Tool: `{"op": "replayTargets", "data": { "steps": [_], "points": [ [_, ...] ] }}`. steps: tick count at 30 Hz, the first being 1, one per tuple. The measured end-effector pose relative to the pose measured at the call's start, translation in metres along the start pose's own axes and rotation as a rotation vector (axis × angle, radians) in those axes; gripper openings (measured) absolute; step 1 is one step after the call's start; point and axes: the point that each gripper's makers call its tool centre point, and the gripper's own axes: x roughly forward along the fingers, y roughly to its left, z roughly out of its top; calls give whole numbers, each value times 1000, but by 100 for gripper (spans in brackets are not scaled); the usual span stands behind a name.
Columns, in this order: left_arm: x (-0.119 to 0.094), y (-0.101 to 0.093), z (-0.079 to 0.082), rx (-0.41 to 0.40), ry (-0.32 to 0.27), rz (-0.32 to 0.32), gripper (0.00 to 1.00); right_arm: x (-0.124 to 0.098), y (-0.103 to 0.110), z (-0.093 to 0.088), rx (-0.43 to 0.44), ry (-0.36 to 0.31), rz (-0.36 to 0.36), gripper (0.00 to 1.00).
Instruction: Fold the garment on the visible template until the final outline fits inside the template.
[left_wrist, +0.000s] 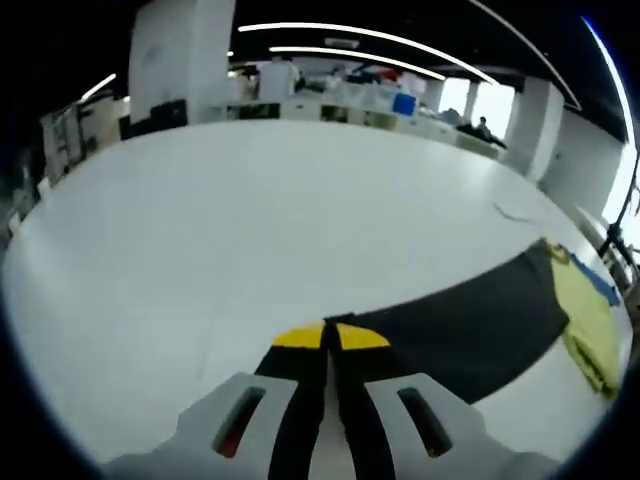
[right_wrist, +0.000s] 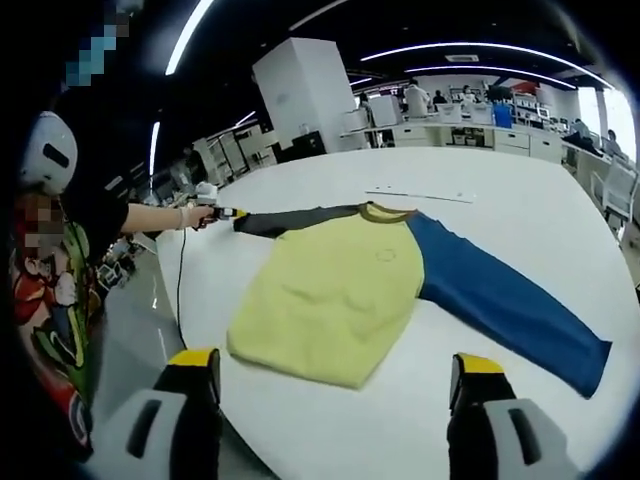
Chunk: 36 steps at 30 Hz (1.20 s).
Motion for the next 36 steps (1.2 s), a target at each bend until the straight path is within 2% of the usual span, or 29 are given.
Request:
{"op": "replayTargets", "data": {
  "steps": [4, 12, 14, 17, 19, 22, 24, 28, 33, 36],
  "points": [
    [0, 1, -8, 2, 33, 7, 0, 3, 1, -1, 4, 0, 3, 96],
    [-2, -1, -8, 14, 24, -2, 1, 6, 6, -5, 11, 4, 10, 96],
    [-2, -1, -8, 14, 21, -6, 6, 6, 7, -6, 6, 6, 8, 96],
    [-7, 1, -3, 21, -7, -3, 24, 5, 6, -7, 10, 6, 6, 96],
    [-12, 6, 1, 20, -25, 15, 31, 5, 7, -6, 12, 1, 5, 96],
    [-21, 11, 12, -8, -84, 20, 34, 5, 8, -5, 9, -4, 6, 96],
    [-26, 12, 14, -15, -86, 22, 36, 5, 9, -4, 7, -10, 10, 96],
    [-33, 2, 20, 6, -109, -11, 40, 6, 10, -3, 6, -16, 12, 96],
    [-40, -22, 20, 80, -117, -83, 54, 6, 12, -1, -1, -27, 18, 96],
    [-44, -31, 22, 77, -126, -108, 62, 5, 12, -1, -1, -30, 17, 97]
  ]
}}
